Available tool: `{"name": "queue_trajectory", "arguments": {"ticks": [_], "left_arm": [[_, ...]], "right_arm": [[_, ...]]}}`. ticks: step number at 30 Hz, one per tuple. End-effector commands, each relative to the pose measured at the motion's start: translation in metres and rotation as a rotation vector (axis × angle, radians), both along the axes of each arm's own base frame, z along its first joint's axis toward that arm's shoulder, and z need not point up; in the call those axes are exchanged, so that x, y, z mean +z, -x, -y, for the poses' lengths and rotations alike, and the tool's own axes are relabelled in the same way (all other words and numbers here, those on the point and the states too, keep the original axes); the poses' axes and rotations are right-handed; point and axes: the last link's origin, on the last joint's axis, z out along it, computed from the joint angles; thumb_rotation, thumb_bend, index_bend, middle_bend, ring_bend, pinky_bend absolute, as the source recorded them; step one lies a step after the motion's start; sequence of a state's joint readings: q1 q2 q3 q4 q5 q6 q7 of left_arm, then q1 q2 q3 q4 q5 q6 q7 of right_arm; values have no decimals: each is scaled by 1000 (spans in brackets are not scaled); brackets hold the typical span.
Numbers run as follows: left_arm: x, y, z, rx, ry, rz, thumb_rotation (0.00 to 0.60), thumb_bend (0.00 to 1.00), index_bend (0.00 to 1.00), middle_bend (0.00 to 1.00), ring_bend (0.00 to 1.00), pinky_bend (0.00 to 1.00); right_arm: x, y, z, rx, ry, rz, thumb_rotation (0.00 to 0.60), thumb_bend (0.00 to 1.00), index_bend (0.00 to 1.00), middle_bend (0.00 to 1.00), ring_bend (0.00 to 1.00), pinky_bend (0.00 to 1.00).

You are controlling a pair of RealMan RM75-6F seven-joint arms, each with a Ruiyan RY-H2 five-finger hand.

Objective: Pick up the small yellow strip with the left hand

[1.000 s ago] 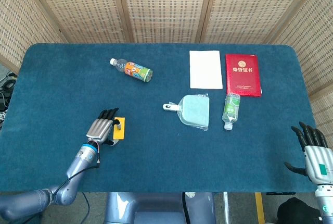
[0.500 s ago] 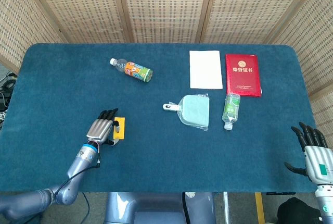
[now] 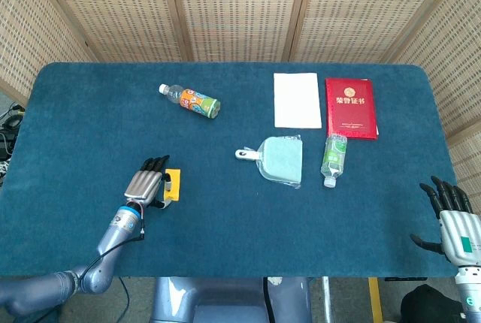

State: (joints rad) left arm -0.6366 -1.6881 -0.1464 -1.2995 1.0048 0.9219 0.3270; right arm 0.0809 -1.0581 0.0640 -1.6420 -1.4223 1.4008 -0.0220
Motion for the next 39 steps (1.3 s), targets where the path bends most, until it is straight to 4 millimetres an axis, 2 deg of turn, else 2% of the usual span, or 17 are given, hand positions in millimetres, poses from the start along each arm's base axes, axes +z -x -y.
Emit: {"name": "queue_trajectory", "arguments": {"ticks": [1, 17, 29, 39], "left_arm": [[2, -1, -3, 3, -5, -2, 600, 463, 557, 0, 0, 0], [1, -7, -9, 17, 2, -11, 600, 462, 559, 0, 0, 0], [2, -7, -12, 18, -9, 0, 600, 462, 605, 0, 0, 0], [17, -17, -53, 11, -118, 76, 600, 460, 632, 0, 0, 0]], "right_arm": [[0, 0, 0, 0, -1, 0, 600, 0, 111, 0, 0, 0], [0, 1, 1, -5, -5, 4, 600, 0, 113, 0, 0, 0], [-1, 1, 1, -4, -7, 5, 600, 0, 113, 0, 0, 0], [-2, 1, 1, -5, -10, 3, 600, 0, 113, 0, 0, 0]]}}
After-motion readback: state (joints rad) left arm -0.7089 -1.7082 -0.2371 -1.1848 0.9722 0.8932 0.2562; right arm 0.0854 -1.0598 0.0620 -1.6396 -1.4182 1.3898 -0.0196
